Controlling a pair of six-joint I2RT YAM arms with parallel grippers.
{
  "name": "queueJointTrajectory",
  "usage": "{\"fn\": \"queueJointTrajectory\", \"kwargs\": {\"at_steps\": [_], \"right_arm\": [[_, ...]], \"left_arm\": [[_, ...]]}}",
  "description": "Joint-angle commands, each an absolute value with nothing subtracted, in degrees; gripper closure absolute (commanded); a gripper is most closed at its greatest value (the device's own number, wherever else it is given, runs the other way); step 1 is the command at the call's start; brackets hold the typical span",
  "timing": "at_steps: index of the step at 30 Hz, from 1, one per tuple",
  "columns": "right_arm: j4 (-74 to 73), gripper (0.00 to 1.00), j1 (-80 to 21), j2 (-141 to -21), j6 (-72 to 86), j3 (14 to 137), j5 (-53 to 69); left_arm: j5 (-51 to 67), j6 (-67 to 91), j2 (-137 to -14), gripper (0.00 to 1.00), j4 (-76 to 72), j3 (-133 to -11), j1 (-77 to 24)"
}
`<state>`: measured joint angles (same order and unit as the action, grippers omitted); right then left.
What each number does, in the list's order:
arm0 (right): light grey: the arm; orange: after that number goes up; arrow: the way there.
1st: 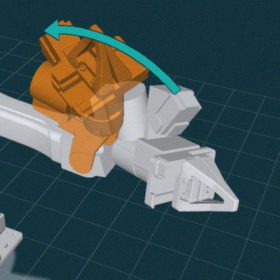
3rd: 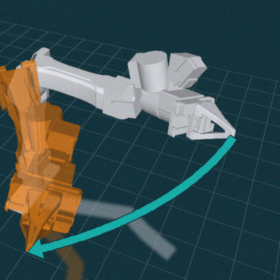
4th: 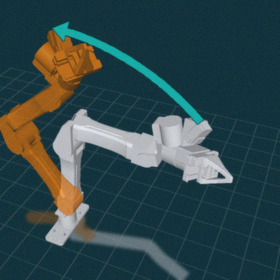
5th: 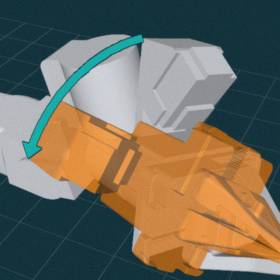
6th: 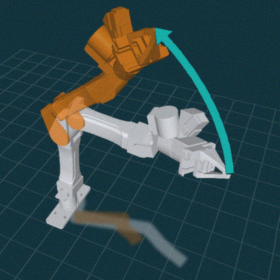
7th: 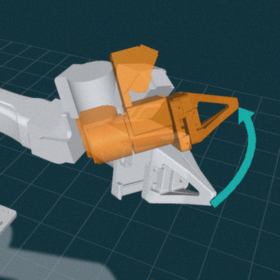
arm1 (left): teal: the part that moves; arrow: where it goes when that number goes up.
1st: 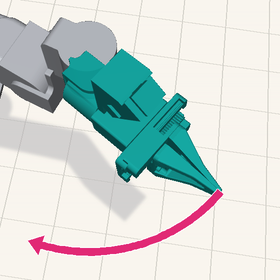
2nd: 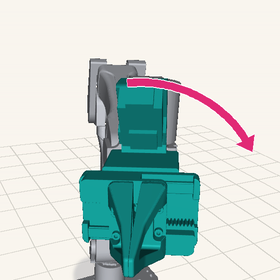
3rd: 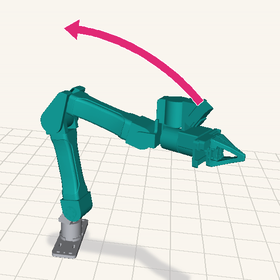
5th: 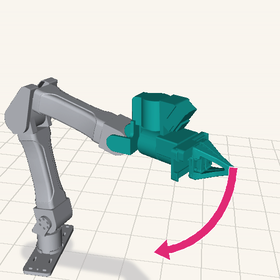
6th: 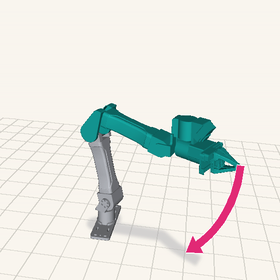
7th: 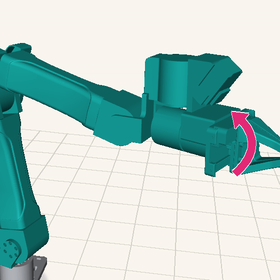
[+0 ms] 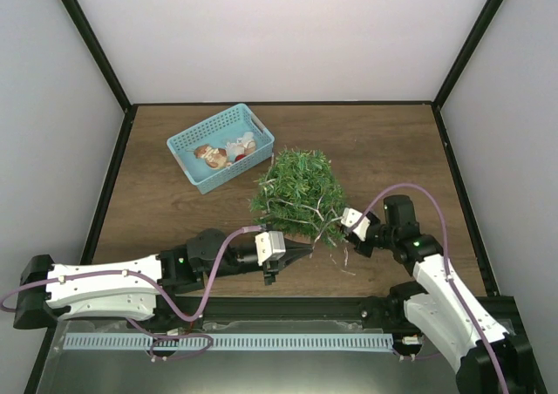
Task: Decorate the small christmas tree
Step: Wrap the decoration item around the Christmas tree.
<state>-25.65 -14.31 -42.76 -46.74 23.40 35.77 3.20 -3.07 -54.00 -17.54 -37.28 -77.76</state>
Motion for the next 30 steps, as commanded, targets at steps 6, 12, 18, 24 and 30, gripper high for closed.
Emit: {"fn": "queueJointTrajectory", "kwargs": {"at_steps": [6,12,18,24,30], "right_arm": [[-39.3,0.99,-13.9,-41.0,-48.3,35.3,27.4],[-47.1,0.99,-13.9,-39.8,-44.3,46.4,16.0],[-43.5,0.99,-13.9,-36.6,-39.3,53.0,3.9],[-34.9,0.99,-13.9,-29.7,-36.7,56.1,-0.2],[-34.1,0.99,-13.9,-26.2,-35.8,62.7,-0.4]], "left_arm": [[4.1,-3.1,-53.6,0.96,-20.2,-35.7,-78.0],[4.8,-1.9,-52.1,0.96,-22.1,-33.3,-78.0],[7.0,-0.3,-51.2,0.96,-24.8,-31.3,-78.0],[7.6,2.4,-52.7,0.96,-28.7,-30.2,-77.9],[6.9,7.1,-55.0,0.96,-33.8,-28.3,-78.0]]}}
